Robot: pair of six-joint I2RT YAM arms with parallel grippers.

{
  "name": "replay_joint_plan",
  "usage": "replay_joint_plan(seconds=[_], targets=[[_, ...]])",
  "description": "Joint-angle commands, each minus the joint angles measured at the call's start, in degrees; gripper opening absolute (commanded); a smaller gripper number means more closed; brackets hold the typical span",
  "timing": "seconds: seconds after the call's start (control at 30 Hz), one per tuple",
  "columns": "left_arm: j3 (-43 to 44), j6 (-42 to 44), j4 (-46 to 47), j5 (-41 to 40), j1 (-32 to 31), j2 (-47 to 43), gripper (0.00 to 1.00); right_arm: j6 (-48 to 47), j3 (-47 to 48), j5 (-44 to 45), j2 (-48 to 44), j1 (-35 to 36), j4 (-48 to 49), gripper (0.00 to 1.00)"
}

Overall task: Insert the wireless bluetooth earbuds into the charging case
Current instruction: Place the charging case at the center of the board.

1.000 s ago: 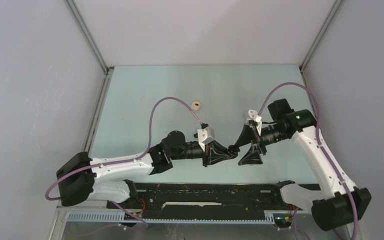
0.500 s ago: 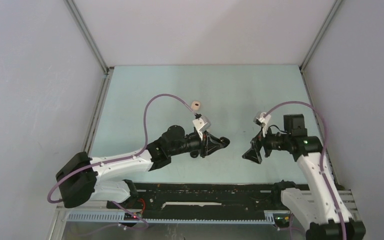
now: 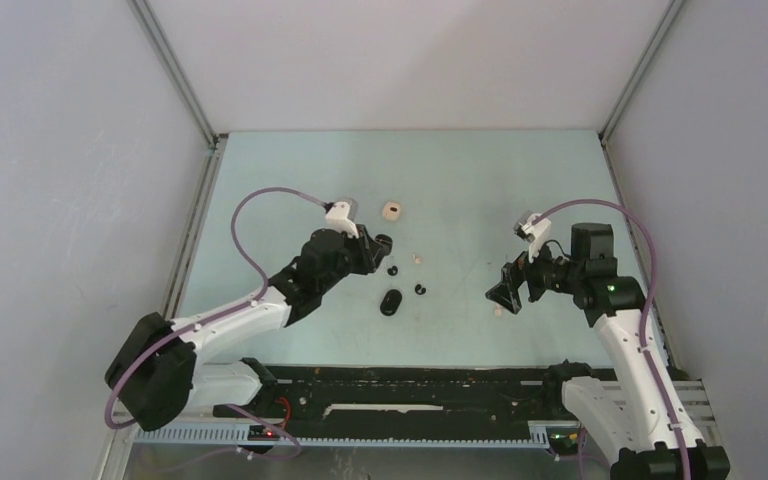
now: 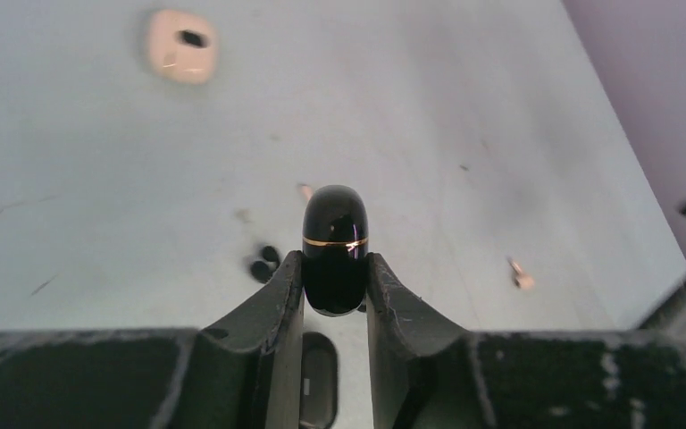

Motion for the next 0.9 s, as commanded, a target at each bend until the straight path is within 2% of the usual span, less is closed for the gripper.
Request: replay_joint_plan(seconds=[0.0,0.13,0.33,0.73,0.87], targets=[[-1.5,-8.2,2.6,-11.1,2.3,0.9,0.06,0.1,-0.7,-1.7,-0.4,-0.1,2.1,0.97],[-1.0,-9.5,2.6,-13.1,4.7,4.0,0.12,-0.6,-0.8,-2.3,-0.4,0.0,1.7,0.98],[-2.0,-13.8,4.8,-6.6,9.3,9.6,0.16,-1.3,-0.7,-2.4,0.4,0.5,1.6,0.99],[-6.4,-18.7,12.9,-1.6,12.4,15.2,0.19,-1.7,-0.7,-3.3,1.3,1.2,1.5,1.0],[-6.6,-19.8,13.1,-1.0,13.0,16.6,0.25,-1.7,-0.7,-3.1,1.4,1.2,1.4,1.0]])
